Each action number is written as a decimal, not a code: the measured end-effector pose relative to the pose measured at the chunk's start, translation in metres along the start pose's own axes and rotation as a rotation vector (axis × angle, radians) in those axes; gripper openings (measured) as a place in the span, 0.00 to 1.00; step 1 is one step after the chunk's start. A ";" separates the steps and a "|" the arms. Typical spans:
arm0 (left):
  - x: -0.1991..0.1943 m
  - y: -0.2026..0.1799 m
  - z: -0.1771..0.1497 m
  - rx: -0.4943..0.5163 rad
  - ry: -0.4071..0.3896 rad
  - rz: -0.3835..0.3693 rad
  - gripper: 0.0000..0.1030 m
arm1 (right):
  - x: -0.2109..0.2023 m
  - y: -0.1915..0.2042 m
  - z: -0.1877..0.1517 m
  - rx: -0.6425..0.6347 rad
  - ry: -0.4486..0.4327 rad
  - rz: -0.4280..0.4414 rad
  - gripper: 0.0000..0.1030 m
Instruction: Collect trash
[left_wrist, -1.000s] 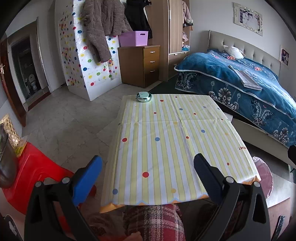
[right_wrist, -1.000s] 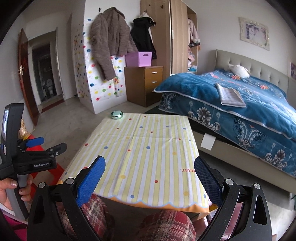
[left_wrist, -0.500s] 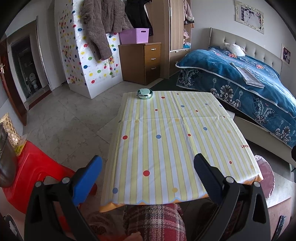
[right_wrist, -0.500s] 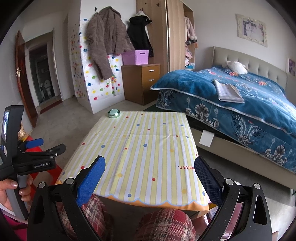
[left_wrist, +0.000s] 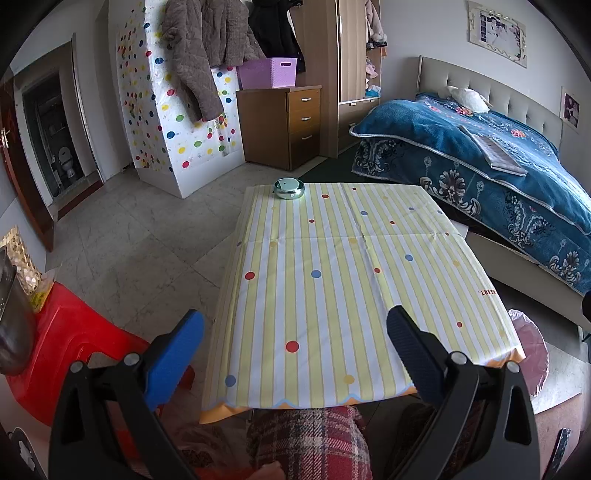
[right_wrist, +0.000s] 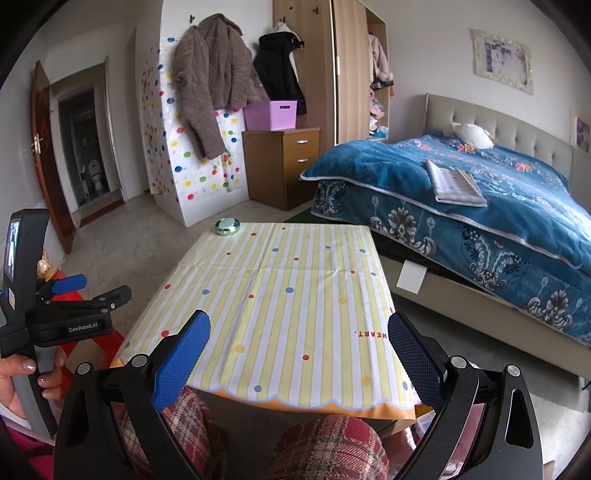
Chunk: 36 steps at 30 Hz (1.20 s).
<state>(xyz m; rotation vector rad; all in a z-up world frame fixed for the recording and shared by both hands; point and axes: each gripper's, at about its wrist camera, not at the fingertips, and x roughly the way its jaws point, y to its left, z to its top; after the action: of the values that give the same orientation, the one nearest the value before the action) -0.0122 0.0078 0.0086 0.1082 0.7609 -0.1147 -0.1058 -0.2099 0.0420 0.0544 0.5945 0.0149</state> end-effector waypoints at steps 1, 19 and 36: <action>0.000 0.000 0.000 0.000 0.000 0.000 0.94 | 0.000 -0.001 0.000 0.000 0.000 0.001 0.93; -0.001 -0.002 0.001 0.001 0.000 -0.001 0.94 | 0.000 0.001 0.000 0.000 -0.002 0.002 0.93; -0.002 -0.004 0.004 -0.002 0.000 0.001 0.93 | 0.000 -0.002 -0.001 0.001 -0.001 0.002 0.93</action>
<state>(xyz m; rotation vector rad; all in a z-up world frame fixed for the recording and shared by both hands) -0.0117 0.0035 0.0126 0.1062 0.7609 -0.1132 -0.1066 -0.2115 0.0409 0.0559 0.5935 0.0167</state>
